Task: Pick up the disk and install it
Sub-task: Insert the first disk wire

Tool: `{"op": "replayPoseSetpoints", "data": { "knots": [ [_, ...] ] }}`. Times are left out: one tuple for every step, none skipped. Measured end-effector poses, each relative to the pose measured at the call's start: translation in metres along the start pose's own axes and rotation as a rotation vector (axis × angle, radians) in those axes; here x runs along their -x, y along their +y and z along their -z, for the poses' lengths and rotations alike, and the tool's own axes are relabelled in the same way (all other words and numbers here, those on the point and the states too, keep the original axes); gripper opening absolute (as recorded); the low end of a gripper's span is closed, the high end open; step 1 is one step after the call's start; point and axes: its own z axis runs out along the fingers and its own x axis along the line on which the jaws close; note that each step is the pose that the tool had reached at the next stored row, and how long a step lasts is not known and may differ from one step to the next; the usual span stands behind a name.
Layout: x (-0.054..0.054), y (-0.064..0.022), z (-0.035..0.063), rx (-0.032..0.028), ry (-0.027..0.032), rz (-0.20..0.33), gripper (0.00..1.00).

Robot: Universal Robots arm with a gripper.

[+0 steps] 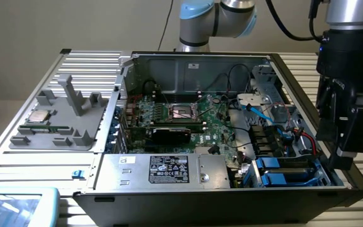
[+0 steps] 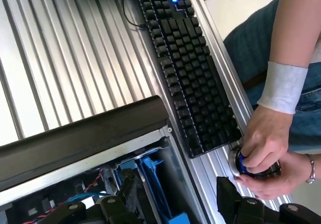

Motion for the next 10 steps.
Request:
{"op": "replayPoseSetpoints", "data": {
  "knots": [
    [0.0,-0.0002,0.0,0.0051,0.0041,0.016,0.74],
    [0.0,-0.0005,0.0,0.0105,0.0083,0.032,0.74],
    [0.0,-0.001,0.0,0.0146,0.0118,0.045,0.74],
    [0.001,-0.0021,0.0002,0.0176,0.0141,0.054,0.71],
    [0.001,-0.0035,0.0004,0.0197,0.0157,0.061,0.71],
    [0.002,-0.0053,0.0005,0.0215,0.0173,0.067,0.65],
    [0.003,-0.0074,0.0007,0.023,0.0185,0.071,0.65],
    [0.003,-0.0092,0.0008,0.0243,0.0197,0.076,0.58],
    [0.004,-0.0108,0.0009,0.0262,0.0212,0.081,0.58],
    [0.005,-0.0115,0.0008,0.0288,0.0231,0.089,0.58]
  ]
}}
